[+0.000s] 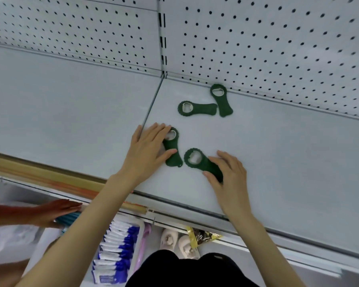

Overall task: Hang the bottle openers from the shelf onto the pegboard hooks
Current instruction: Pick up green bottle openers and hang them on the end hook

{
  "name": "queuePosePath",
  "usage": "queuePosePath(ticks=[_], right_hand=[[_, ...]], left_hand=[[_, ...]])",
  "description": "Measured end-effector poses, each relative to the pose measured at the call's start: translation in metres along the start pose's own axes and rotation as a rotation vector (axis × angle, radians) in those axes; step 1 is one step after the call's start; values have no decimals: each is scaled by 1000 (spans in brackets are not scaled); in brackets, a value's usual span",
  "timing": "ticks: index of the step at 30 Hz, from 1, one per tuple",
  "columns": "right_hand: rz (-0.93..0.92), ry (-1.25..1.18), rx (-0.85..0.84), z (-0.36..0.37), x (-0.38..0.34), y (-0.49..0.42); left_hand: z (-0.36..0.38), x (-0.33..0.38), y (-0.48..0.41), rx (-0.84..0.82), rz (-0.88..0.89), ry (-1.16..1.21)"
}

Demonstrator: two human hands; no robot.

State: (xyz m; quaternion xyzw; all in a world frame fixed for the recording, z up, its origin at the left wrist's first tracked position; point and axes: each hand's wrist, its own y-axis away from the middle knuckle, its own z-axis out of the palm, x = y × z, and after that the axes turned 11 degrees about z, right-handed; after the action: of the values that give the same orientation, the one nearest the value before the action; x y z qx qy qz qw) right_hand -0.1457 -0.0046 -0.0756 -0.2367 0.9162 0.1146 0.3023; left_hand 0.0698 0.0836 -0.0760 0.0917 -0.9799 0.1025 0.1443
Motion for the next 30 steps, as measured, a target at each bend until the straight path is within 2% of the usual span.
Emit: queuePosePath(ticks=[7, 11, 17, 19, 24, 27, 30], right_hand=[[16, -136, 80, -3, -2, 5], [88, -196, 72, -8, 0, 10], [133, -276, 94, -11, -9, 12], [195, -434, 86, -10, -14, 13], [541, -1162, -116, -3, -36, 13], [579, -1250, -229, 0, -42, 9], [577, -1269, -259, 2, -43, 4]], left_hand=[[7, 4, 10, 89, 7, 151], [7, 10, 10, 134, -28, 253], [2, 20, 9, 114, -80, 355], [3, 24, 11, 116, -73, 362], [2, 30, 14, 131, -56, 365], [2, 35, 18, 121, -31, 399], [2, 40, 22, 108, -7, 462]])
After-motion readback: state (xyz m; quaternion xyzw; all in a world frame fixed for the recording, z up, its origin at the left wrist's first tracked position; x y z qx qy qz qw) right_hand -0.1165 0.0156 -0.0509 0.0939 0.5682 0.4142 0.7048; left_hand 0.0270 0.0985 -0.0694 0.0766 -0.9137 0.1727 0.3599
